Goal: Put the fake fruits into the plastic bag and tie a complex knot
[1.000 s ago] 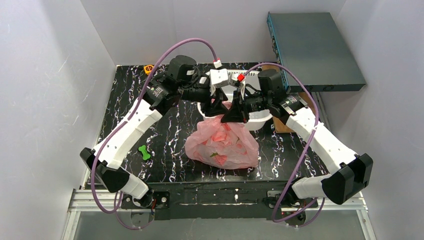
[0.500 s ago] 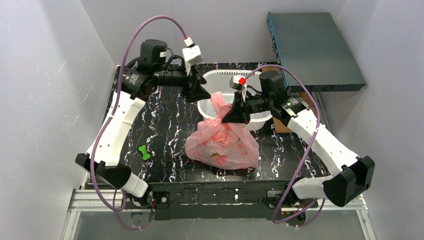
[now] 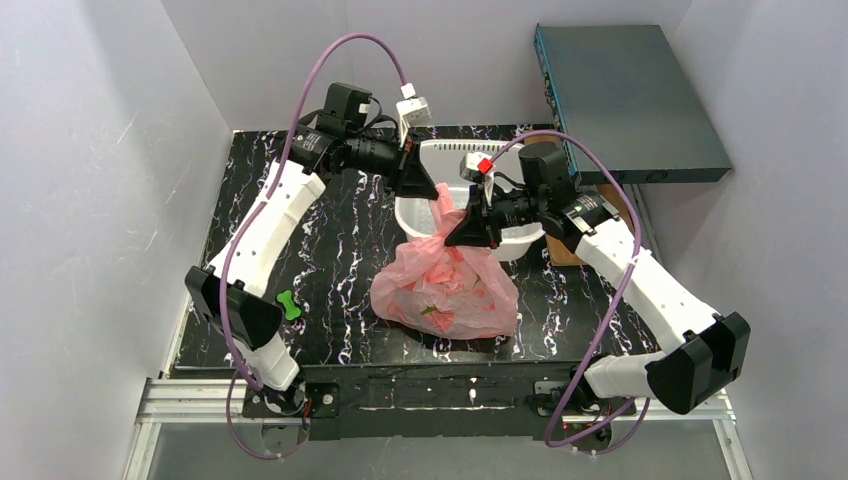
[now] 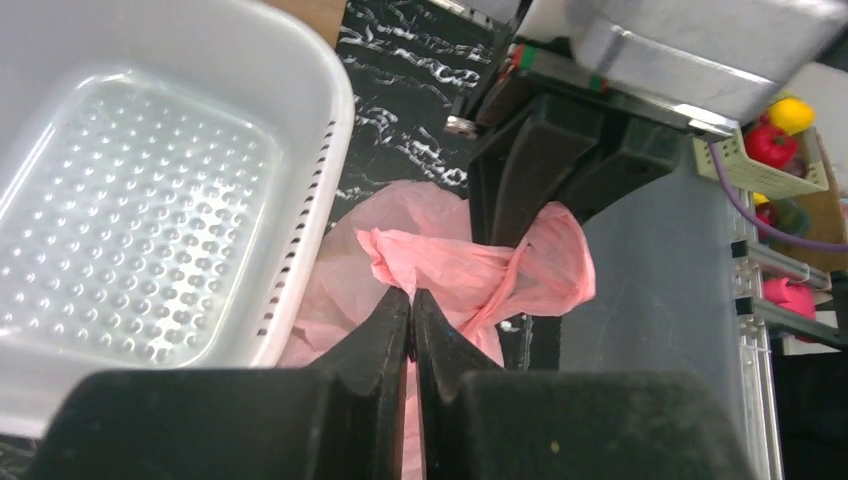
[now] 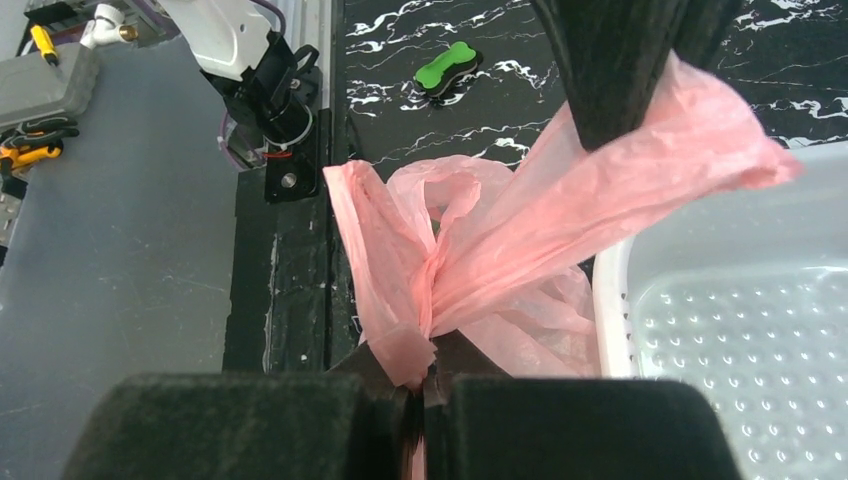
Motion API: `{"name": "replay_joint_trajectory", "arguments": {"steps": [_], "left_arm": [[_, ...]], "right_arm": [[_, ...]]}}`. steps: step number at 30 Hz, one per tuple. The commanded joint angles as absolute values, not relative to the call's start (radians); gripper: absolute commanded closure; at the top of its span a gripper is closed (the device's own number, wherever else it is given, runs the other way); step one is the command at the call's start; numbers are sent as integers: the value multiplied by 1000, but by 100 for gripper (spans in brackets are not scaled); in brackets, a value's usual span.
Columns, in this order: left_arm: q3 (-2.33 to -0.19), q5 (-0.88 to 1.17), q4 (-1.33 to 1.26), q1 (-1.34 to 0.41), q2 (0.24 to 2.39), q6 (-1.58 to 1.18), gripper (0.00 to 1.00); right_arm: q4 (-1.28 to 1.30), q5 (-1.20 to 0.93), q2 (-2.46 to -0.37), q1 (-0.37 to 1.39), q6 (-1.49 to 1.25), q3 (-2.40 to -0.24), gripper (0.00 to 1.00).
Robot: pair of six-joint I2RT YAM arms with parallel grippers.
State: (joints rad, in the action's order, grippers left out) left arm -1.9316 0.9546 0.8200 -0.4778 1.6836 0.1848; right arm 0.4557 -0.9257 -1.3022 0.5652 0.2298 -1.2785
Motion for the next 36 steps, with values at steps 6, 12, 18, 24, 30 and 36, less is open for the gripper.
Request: {"name": "replay_joint_trajectory", "arguments": {"steps": [6,12,18,24,30,36], "left_arm": [[-1889,991,717,-374,1597,87,100],[-1856,941,654,-370,1564,54,100],[-1859,913,644,-370,1558,61,100],[-1852,913,633,-370,1547,57,100],[-1827,944,624,-374,1493,68,100],[-1774,913,688,-403,1439,153,100]], "right_arm": [[505,-921,-1225,533,261,-1181,97],[510,-926,-1235,523,250,-1140,93],[531,-928,-1230,519,264,-1127,86],[532,-924,-1222,517,261,-1123,85],[487,-930,-1253,514,198,-1148,97],[487,-942,-1261,513,172,-1159,99]]}}
